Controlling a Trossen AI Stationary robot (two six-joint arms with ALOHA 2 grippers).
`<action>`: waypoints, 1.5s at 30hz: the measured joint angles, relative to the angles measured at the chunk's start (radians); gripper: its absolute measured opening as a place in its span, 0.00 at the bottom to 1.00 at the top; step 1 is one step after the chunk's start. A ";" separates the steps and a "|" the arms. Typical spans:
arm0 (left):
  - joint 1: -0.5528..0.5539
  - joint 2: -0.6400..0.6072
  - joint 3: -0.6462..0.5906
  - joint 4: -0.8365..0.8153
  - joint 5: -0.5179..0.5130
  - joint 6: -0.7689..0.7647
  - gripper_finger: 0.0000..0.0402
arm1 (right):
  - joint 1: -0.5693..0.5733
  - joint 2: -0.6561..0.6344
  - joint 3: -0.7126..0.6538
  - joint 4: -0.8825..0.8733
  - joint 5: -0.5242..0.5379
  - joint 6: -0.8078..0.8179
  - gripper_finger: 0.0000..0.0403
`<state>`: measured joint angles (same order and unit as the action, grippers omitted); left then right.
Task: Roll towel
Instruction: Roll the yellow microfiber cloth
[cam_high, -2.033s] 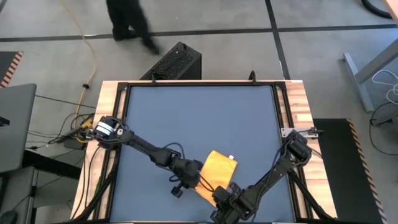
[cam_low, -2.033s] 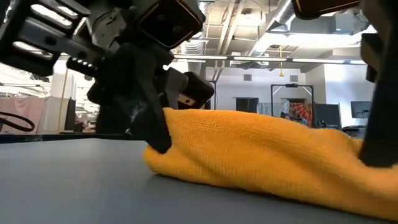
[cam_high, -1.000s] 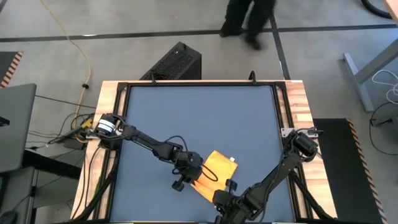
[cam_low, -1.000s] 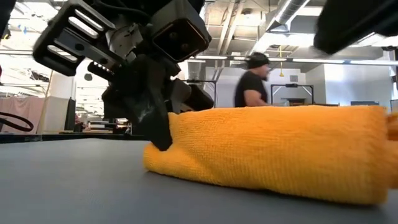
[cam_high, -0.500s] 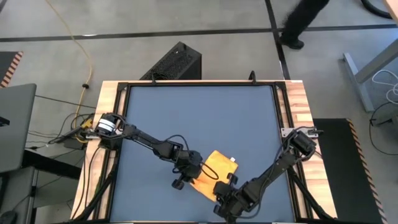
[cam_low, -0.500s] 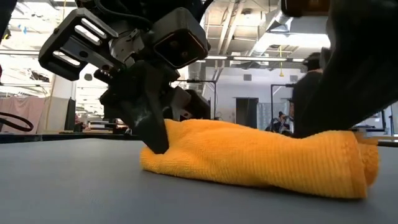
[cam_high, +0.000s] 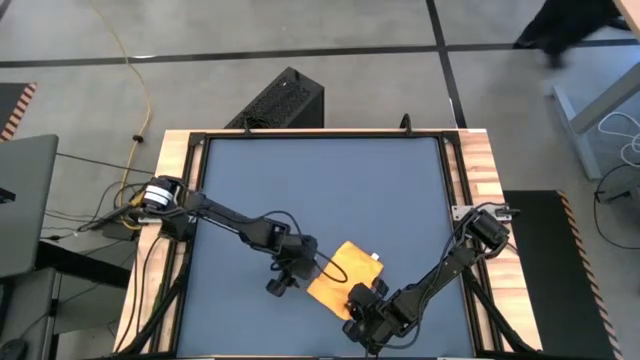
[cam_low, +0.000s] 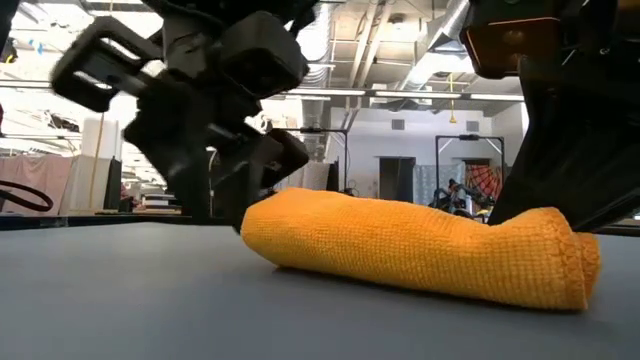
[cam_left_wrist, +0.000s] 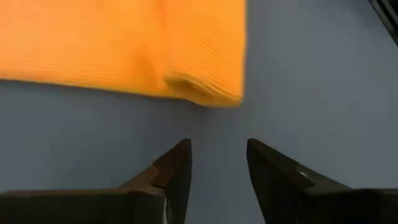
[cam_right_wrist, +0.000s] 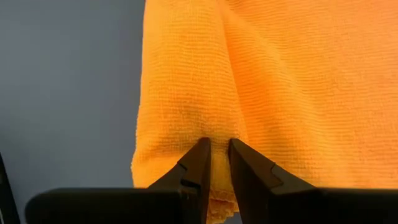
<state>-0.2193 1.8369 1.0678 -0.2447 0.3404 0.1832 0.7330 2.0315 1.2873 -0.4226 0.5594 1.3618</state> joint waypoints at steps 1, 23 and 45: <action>-0.004 -0.005 -0.016 0.015 0.009 0.007 0.35 | 0.000 0.000 0.000 0.002 0.000 0.001 0.22; -0.290 -0.276 -0.468 0.749 -0.420 0.233 0.22 | -0.003 0.001 -0.002 0.023 -0.004 0.000 0.22; -0.249 0.059 -0.287 0.829 -0.546 0.582 0.57 | -0.005 0.002 -0.002 0.039 -0.004 -0.006 0.22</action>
<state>-0.4686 1.8956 0.7812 0.5840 -0.2060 0.7651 0.7284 2.0335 1.2854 -0.3838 0.5552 1.3560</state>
